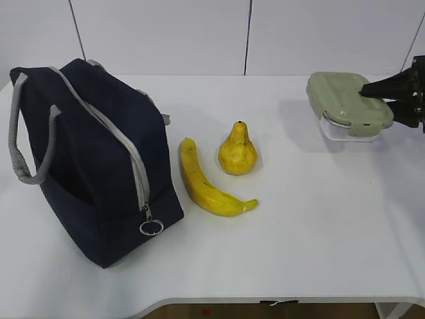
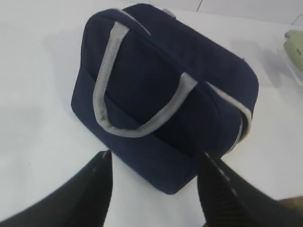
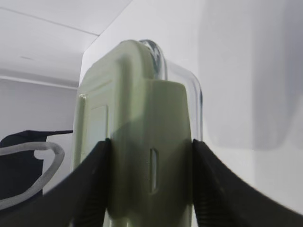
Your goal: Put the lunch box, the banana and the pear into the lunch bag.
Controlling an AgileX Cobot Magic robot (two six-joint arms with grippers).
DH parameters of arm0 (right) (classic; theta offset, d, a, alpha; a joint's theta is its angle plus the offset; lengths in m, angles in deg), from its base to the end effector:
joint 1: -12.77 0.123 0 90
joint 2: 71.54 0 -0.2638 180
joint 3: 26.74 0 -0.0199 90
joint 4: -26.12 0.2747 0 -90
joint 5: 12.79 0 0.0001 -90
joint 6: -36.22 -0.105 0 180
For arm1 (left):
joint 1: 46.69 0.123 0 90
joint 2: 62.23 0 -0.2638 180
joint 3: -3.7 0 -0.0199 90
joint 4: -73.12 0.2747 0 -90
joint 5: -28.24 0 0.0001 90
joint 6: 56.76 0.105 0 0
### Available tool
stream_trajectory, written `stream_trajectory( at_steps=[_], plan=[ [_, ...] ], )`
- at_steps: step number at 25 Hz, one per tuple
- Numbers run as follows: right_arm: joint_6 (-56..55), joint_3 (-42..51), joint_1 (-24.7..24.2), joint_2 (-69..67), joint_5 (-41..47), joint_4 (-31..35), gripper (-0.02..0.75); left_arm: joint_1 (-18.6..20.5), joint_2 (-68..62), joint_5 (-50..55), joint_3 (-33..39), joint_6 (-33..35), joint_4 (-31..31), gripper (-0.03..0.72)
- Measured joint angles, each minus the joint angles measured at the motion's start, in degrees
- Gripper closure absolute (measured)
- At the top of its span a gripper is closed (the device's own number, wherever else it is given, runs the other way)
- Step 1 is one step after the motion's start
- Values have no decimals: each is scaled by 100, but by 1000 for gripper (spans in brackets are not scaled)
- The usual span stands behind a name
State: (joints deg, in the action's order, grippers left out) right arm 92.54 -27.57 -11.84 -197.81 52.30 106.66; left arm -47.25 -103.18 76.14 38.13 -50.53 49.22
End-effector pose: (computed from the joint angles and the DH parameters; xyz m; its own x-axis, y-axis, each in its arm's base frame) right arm 0.4194 -0.0887 0.1543 -0.7865 0.4632 -0.4084 -0.1191 0.5351 0.8364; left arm 0.1473 -0.0330 0.3333 -0.5505 -0.1654 -0.8183 0.1719 0.9367 -0.3050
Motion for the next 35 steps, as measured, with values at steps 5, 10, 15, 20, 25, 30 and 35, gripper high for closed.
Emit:
stream_trajectory(
  at_steps=[5,10,15,20,25,30,35],
  plan=[
    [-14,0,246,75,13,-23,378,0,-752,-222,-283,0,-402,150],
    [-18,11,363,117,13,-23,378,0,-1495,-584,-283,10,-1412,115],
    [-18,11,414,265,13,-38,378,0,-2327,-775,-295,478,-2485,113],
    [-204,-163,414,356,25,-49,379,0,-3065,-969,-295,1339,-3498,111],
    [-441,-490,467,402,45,-130,379,0,-3665,-1073,-320,2109,-4347,111],
    [-740,-960,834,412,96,-319,379,0,-4014,-1100,-320,2448,-4567,111],
    [-1023,-1411,1226,412,188,-428,379,0,-4159,-1141,-331,2592,-4580,111]
  ],
)
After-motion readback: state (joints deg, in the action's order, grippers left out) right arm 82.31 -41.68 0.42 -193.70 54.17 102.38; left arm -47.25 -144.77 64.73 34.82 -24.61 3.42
